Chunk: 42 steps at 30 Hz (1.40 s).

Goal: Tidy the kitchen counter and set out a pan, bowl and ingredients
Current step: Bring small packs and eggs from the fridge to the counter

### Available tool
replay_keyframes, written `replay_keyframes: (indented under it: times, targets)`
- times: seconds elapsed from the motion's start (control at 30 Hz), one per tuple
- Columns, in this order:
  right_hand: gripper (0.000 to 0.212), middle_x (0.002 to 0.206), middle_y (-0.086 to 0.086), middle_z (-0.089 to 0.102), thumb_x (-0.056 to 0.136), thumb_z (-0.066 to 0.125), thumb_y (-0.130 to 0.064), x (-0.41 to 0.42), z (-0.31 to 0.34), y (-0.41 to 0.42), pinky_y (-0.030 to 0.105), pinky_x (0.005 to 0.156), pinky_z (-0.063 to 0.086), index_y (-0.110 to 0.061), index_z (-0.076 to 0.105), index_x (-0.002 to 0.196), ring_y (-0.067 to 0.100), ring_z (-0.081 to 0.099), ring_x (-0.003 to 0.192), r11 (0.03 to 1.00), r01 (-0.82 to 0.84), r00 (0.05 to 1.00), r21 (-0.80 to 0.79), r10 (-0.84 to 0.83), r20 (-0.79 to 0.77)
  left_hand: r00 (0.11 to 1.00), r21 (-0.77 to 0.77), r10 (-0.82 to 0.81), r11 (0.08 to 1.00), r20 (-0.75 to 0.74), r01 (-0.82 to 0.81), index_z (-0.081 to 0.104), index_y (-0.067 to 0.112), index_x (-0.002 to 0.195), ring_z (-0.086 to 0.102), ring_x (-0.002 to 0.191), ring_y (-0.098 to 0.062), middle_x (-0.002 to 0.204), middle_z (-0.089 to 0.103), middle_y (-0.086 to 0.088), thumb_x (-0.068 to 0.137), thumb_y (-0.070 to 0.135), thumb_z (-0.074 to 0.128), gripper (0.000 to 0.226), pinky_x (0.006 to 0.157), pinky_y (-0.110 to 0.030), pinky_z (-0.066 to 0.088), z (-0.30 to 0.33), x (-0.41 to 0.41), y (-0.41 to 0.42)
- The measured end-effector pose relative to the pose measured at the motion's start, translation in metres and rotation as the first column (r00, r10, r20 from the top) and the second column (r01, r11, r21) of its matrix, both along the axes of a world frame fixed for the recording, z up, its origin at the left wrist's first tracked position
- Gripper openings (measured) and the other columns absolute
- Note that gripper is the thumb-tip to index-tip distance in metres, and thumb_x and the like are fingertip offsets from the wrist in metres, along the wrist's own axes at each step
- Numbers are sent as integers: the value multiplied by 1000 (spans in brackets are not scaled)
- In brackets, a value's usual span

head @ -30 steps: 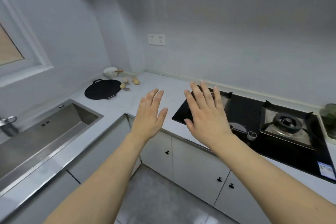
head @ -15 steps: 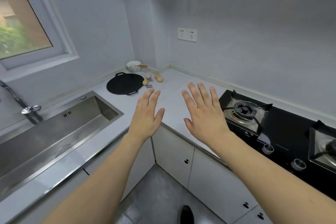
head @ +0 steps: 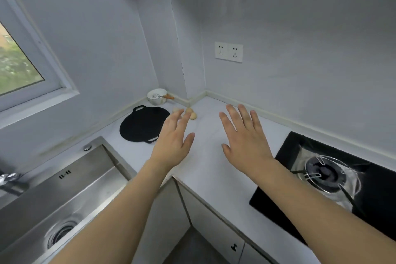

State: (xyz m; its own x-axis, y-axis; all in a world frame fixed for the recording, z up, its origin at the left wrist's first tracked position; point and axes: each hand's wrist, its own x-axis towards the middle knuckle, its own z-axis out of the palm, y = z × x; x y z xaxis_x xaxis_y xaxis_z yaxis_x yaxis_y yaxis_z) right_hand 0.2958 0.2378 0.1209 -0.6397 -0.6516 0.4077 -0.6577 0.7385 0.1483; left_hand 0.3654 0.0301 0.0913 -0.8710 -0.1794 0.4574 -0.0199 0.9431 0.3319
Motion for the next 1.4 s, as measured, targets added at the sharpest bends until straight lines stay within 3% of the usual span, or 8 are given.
replay_keyframes:
  times: [0.53, 0.67, 0.73, 0.8, 0.87, 1.0, 1.13, 1.4]
  targets:
    - [81, 151, 15, 35, 72, 76, -35, -144, -26, -116, 52, 114, 21, -8, 45, 141, 39, 29, 140, 1000, 19, 985, 21, -22, 168, 998, 0, 7, 1000, 69, -7, 36, 15, 147, 32, 135, -26, 151, 33, -5, 98, 31, 50, 54, 111, -35, 30, -19, -142, -130]
    - [78, 160, 9, 6, 90, 55, -41, -181, -36, -161, 46, 119, -1, -14, 17, 153, 33, 3, 147, 999, 26, 962, 41, -36, 270, 993, -9, -35, 999, 114, 36, 44, 15, 141, 35, 132, -22, 145, 40, -2, 95, 22, 56, 48, 110, -34, 33, -29, -183, -182]
    - [77, 160, 6, -2, 94, 47, -42, -197, -44, -181, 43, 120, -4, -16, 6, 154, 30, -2, 147, 999, 16, 944, 50, -32, 329, 988, -3, -35, 999, 151, 36, 49, 14, 137, 36, 132, -19, 142, 45, -1, 94, 16, 57, 44, 110, -26, 29, -33, -202, -203]
    - [76, 160, 4, 0, 95, 45, -43, -213, -54, -202, 42, 121, -1, -17, 4, 154, 27, 1, 147, 999, 16, 926, 47, -32, 376, 979, 14, -29, 1000, 199, 26, 51, 12, 137, 39, 131, -19, 142, 47, -1, 94, 15, 56, 43, 103, -14, 22, -41, -219, -222]
    - [75, 159, 3, 6, 95, 44, -43, -225, -63, -218, 40, 120, 4, -17, 4, 153, 25, 8, 146, 998, 30, 901, 49, -48, 431, 967, 39, -34, 999, 251, 25, 51, 13, 138, 45, 126, -19, 144, 46, 0, 95, 17, 55, 43, 97, -13, 24, -51, -230, -236]
    - [73, 154, 3, 23, 95, 45, -41, -249, -89, -250, 36, 116, 19, -17, 8, 153, 23, 28, 138, 997, 56, 832, 58, -78, 549, 929, 90, -74, 995, 363, 44, 47, 16, 141, 48, 124, -19, 144, 45, 1, 97, 21, 53, 44, 100, -22, 34, -73, -258, -262]
    - [72, 147, 7, 35, 94, 49, -39, -274, -117, -288, 36, 107, 32, -15, 13, 152, 27, 40, 130, 992, 108, 748, 72, -129, 651, 890, 91, -135, 990, 436, 105, 49, 15, 140, 43, 131, -20, 143, 47, -1, 96, 19, 54, 44, 104, -26, 33, -88, -286, -280]
    - [58, 131, 9, 47, 90, 55, -37, -308, -171, -343, 37, 89, 42, -12, 35, 138, 29, 50, 115, 982, 138, 705, 129, -189, 683, 923, 101, -103, 992, 371, 70, 55, 11, 134, 51, 124, -25, 133, 58, -8, 94, 16, 58, 40, 103, -36, 37, -105, -311, -311]
